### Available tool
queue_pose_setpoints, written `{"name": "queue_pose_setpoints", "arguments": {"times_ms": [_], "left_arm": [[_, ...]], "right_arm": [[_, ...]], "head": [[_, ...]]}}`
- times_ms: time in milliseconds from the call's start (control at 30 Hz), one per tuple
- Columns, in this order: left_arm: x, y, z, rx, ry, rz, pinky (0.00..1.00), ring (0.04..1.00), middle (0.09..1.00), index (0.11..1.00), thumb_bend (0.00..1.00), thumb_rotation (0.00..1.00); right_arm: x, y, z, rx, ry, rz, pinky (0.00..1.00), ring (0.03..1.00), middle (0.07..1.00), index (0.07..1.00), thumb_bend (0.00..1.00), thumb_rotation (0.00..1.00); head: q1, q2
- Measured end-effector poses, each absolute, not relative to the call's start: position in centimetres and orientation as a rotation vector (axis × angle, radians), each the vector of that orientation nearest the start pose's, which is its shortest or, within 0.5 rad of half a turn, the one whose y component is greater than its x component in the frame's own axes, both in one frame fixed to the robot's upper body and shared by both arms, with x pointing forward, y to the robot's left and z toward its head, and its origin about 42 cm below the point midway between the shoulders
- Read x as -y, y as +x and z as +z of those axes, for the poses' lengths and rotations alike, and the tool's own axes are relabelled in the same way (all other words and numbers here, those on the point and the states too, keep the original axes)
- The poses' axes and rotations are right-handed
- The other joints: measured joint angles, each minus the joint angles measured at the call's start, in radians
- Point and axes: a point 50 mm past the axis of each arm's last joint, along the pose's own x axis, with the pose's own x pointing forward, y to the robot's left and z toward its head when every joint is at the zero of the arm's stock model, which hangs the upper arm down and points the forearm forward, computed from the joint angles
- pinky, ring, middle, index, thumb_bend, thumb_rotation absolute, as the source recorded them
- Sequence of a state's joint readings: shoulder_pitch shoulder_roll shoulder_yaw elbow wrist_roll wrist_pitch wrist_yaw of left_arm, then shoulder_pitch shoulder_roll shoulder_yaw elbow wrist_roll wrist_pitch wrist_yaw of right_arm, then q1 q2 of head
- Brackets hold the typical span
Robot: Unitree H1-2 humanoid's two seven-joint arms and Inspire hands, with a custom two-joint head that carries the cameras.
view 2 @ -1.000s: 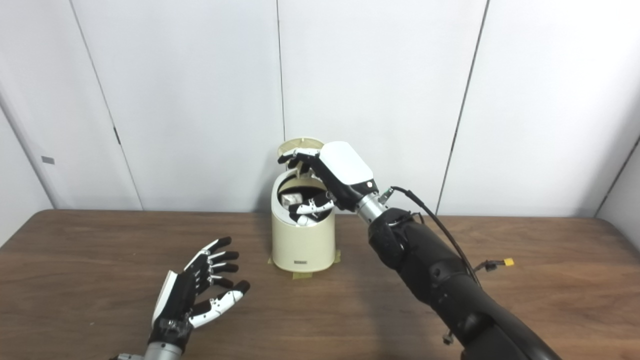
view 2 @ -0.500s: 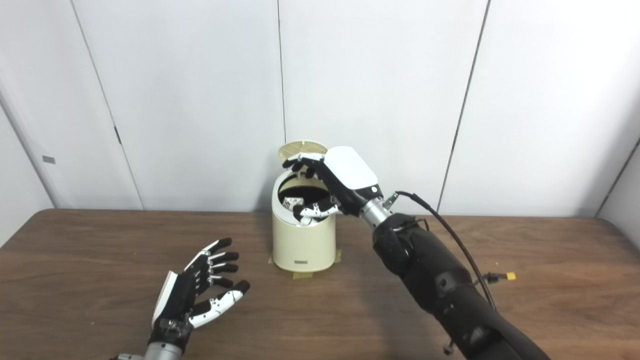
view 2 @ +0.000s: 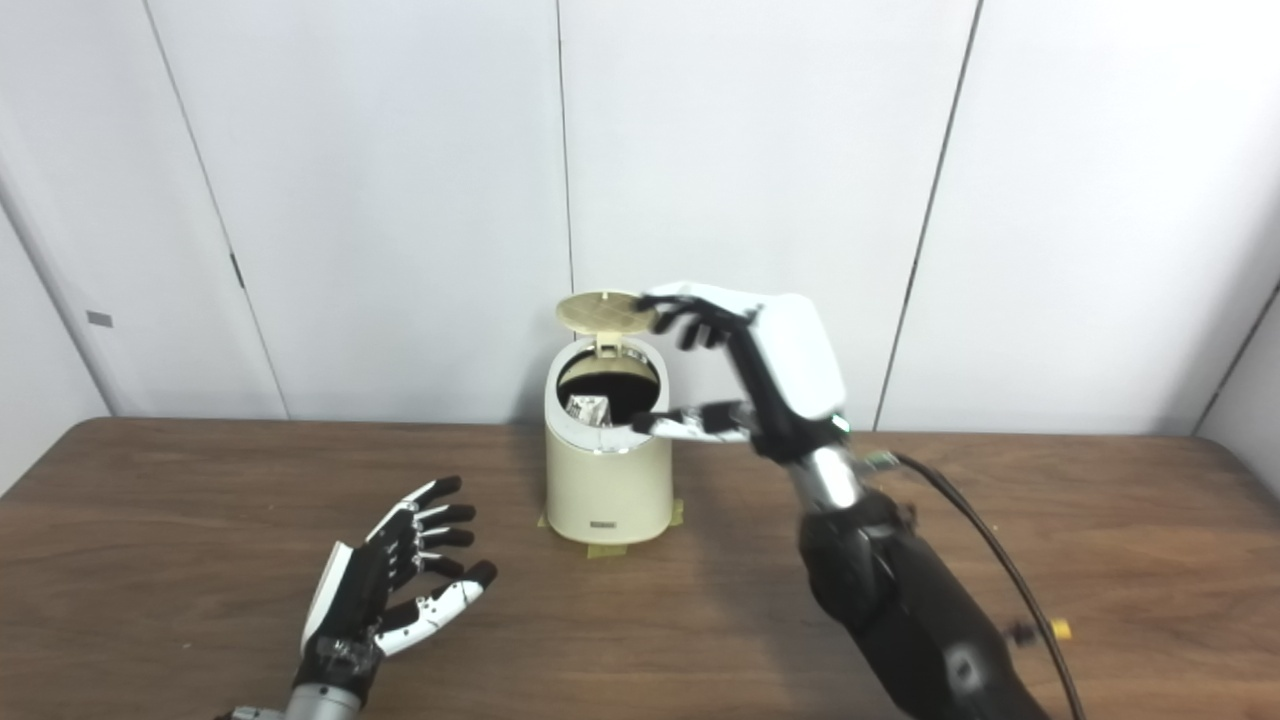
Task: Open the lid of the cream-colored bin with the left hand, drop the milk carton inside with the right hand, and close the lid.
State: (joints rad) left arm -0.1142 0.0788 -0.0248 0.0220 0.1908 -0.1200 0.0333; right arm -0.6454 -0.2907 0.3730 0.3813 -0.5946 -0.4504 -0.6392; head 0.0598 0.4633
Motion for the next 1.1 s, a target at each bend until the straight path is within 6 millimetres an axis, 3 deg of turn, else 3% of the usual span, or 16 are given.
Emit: {"name": "queue_pose_setpoints", "arguments": {"times_ms": [200,300,467,600,767,900,1100], "left_arm": [[-22.4,32.2,13.0,0.216,0.272,-0.027,0.6,0.711,0.765,0.847,0.64,0.19],[-22.8,32.2,13.1,0.223,0.27,-0.029,0.59,0.711,0.769,0.853,0.63,0.17],[-22.9,32.2,13.2,0.237,0.269,-0.038,0.61,0.718,0.773,0.855,0.64,0.2],[-23.1,32.2,13.4,0.255,0.274,-0.046,0.62,0.73,0.79,0.856,0.66,0.23],[-23.8,32.4,14.0,0.249,0.313,-0.077,0.66,0.771,0.827,0.87,0.74,0.3],[-24.1,34.6,17.0,0.301,0.361,-0.13,0.71,0.817,0.862,0.881,0.78,0.31],[-23.8,39.6,24.9,0.453,0.452,-0.196,0.73,0.86,0.885,0.888,0.83,0.31]], "right_arm": [[21.7,38.7,17.3,0.65,-0.538,0.037,0.5,0.666,0.807,0.828,0.78,0.27],[22.6,37.2,15.1,0.503,-0.425,0.107,0.54,0.713,0.848,0.855,0.78,0.27],[24.0,36.7,15.7,0.465,-0.287,0.165,0.56,0.704,0.847,0.853,0.79,0.28],[23.4,36.0,16.1,0.471,-0.244,0.188,0.59,0.724,0.853,0.856,0.82,0.3],[22.9,35.0,14.9,0.416,-0.195,0.165,0.6,0.731,0.86,0.85,0.82,0.32],[23.4,35.0,14.9,0.412,-0.184,0.144,0.58,0.727,0.851,0.844,0.82,0.33],[22.9,35.1,14.8,0.411,-0.185,0.146,0.58,0.722,0.857,0.848,0.8,0.32]], "head": [[-0.012,-0.005],[-0.011,-0.008],[-0.014,-0.008],[-0.009,-0.006],[0.0,-0.006],[-0.002,-0.006],[-0.005,-0.012]]}}
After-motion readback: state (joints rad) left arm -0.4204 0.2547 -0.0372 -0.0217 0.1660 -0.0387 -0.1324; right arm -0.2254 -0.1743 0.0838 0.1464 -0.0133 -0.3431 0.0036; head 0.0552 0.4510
